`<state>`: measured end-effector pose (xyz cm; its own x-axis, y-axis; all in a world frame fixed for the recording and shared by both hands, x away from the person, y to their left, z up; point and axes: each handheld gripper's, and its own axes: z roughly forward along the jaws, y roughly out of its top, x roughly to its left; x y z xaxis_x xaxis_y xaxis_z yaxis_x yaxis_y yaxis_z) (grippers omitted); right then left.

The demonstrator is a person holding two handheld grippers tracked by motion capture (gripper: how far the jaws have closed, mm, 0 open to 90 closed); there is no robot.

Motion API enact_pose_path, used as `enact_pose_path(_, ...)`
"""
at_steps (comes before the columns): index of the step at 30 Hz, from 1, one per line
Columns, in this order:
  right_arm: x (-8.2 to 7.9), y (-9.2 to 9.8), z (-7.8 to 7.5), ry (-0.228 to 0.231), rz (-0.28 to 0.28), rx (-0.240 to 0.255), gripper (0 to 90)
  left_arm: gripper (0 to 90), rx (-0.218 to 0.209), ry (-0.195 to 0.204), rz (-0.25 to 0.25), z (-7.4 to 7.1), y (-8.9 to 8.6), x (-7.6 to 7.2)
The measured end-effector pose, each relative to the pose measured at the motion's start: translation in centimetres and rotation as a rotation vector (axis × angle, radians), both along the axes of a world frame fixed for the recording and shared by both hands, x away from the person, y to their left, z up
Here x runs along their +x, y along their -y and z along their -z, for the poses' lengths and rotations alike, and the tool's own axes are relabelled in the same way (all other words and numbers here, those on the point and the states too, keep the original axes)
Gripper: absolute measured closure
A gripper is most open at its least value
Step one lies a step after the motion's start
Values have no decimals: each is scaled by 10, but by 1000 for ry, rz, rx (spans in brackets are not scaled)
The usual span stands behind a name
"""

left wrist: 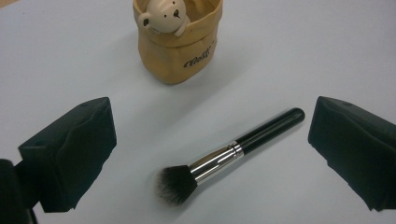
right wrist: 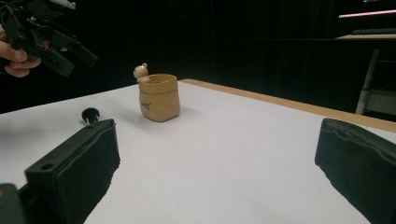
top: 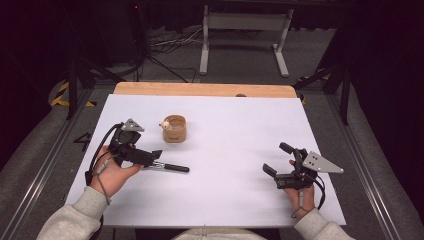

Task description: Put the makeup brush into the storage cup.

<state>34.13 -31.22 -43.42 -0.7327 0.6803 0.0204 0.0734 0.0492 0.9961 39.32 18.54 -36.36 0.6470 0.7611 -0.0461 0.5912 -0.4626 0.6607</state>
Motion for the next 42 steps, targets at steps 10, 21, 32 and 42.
enact_pose_path(10,1,0,1,-13,-8,4,4,29,49,-76,48,-2,6,6)
enact_pose_path(21,1,0,1,-22,-12,7,6,36,98,-128,96,-3,11,15)
enact_pose_path(32,2,1,2,-33,-19,12,10,48,134,-168,169,-2,15,21)
enact_pose_path(42,2,1,2,-34,-23,11,13,56,160,-222,212,4,18,24)
